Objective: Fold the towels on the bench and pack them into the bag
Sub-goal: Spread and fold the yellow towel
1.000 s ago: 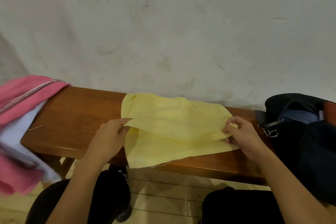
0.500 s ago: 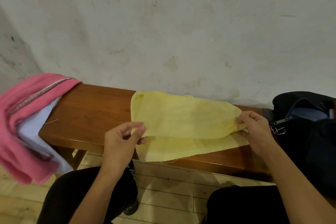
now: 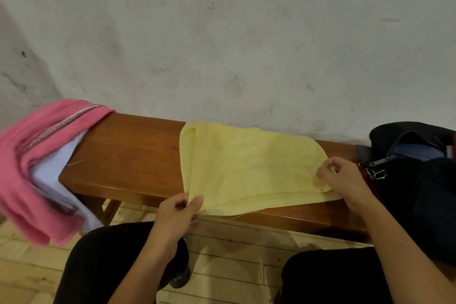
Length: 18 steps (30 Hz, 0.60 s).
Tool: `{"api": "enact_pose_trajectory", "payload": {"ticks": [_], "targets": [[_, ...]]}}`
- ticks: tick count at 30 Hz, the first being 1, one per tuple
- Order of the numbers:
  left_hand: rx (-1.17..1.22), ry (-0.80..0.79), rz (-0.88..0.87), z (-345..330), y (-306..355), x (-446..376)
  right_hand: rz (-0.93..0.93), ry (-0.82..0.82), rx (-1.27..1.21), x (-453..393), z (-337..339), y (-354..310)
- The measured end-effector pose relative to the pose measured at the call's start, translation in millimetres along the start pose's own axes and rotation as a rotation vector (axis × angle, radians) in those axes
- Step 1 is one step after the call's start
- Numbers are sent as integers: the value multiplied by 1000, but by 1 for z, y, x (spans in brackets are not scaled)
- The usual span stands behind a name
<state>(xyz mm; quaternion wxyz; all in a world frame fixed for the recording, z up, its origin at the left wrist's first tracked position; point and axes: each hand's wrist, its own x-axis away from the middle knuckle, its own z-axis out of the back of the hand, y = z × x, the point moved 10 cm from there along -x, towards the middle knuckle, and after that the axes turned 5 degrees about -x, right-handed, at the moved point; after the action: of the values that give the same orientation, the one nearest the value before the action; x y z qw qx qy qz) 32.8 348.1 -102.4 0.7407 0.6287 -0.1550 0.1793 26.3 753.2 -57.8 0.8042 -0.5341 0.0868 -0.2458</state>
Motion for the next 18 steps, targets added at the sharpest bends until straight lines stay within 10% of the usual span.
{"api": "enact_pose_trajectory", "payload": {"ticks": [18], "targets": [[119,-135,24,-6,7,-2,-5,123,438,29,28,10]]}}
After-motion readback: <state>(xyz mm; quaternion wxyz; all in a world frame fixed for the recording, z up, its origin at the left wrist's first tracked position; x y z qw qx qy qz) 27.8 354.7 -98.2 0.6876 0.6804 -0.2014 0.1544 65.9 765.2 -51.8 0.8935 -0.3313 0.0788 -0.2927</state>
